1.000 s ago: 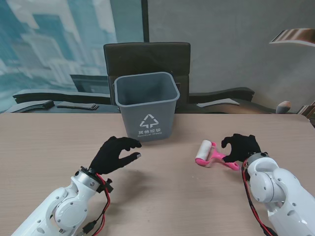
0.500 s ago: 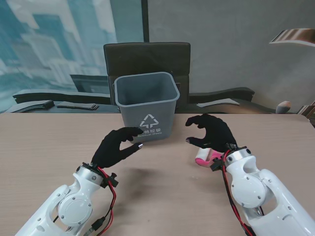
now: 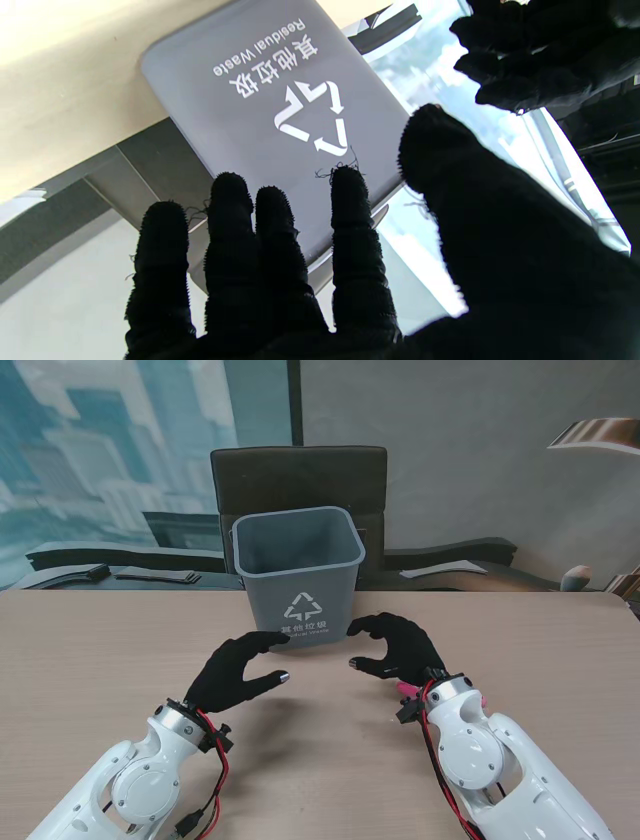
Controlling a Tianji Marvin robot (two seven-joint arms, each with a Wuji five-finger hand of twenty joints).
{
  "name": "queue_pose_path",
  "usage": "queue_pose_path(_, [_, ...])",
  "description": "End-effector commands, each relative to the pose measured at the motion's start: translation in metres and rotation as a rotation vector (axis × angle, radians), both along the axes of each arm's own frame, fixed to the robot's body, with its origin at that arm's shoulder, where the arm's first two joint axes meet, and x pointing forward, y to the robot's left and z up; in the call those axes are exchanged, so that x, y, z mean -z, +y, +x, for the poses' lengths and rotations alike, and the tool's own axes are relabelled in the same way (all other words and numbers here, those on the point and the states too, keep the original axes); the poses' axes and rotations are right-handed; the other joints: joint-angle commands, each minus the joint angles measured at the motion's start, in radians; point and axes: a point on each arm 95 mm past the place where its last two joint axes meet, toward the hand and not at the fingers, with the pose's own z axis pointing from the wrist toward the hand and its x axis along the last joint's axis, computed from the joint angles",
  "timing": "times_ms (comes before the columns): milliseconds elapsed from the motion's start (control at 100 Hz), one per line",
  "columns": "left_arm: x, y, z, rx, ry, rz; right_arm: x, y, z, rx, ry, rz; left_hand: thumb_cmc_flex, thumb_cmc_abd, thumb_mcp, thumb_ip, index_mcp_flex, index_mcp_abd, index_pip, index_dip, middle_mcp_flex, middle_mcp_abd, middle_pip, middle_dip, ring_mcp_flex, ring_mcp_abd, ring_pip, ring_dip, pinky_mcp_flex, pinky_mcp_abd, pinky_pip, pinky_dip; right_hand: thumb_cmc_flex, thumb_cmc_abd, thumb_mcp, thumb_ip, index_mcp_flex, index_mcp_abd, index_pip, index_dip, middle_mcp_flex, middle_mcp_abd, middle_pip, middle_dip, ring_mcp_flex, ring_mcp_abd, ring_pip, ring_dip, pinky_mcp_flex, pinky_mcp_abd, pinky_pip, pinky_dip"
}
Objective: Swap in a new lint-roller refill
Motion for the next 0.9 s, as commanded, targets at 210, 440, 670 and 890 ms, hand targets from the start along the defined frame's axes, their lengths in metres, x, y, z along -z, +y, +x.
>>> queue_pose_path(210, [0.0018,-0.0005,-0.0001,-0.014,0.005,0.004,0.0098,0.0034,-0.0061,-0.037,0.041,-0.003,-0.028,-0.034,0.027,0.016,-0.037,0.008,-0.042,-0.017,-0.048,0.018,-0.017,-0.031,-0.050,-0.020,-0.027,-0.018,-0.023,0.006,-0.032,-0.015,-0.035,0.016,0.006,0.046,-0.041,-0.025,-0.017,-0.016,-0.039,-0.022,-0.013,-0.009,-0.029,-0.022,-0.017,-0.008,-0.023,0.003,-0.024,-0.014])
queue_pose_path(440, [0.0015,0.0009,0.0002,-0.025,0.007,0.001,0.0112,0.0033,-0.0056,-0.046,0.049,-0.014,-0.026,-0.034,0.033,0.014,-0.025,0.008,-0.043,-0.014,-0.043,0.019,-0.015,-0.031,-0.043,-0.018,-0.023,-0.016,-0.022,0.008,-0.035,-0.010,-0.039,0.018,0.007,0.045,-0.041,-0.021,-0.017,-0.021,-0.037,-0.022,-0.014,-0.011,-0.030,-0.020,-0.020,-0.009,-0.026,0.003,-0.029,-0.015])
queue_pose_path(670, [0.0014,0.0022,0.0000,-0.023,0.008,0.006,0.0110,0.0005,-0.0057,-0.030,0.042,-0.027,-0.027,-0.034,0.035,0.011,-0.022,0.007,-0.045,-0.012,-0.039,0.019,-0.017,-0.032,-0.035,-0.015,-0.017,-0.012,-0.019,0.009,-0.034,-0.004,-0.042,0.030,0.001,0.045,-0.037,-0.020,-0.014,-0.024,-0.034,-0.021,-0.011,-0.011,-0.029,-0.020,-0.017,-0.007,-0.025,0.002,-0.029,-0.014])
queue_pose_path(890, [0.0008,0.0021,0.0001,-0.022,0.006,0.007,0.0131,-0.0030,-0.0040,-0.017,0.052,-0.040,-0.027,-0.034,0.037,0.011,-0.020,0.006,-0.047,-0.011,-0.038,0.018,-0.017,-0.032,-0.033,-0.015,-0.015,-0.010,-0.017,0.010,-0.033,0.001,-0.040,0.039,-0.007,0.046,-0.035,-0.016,-0.013,-0.026,-0.034,-0.019,-0.010,-0.010,-0.033,-0.017,-0.016,-0.006,-0.029,0.002,-0.032,-0.013])
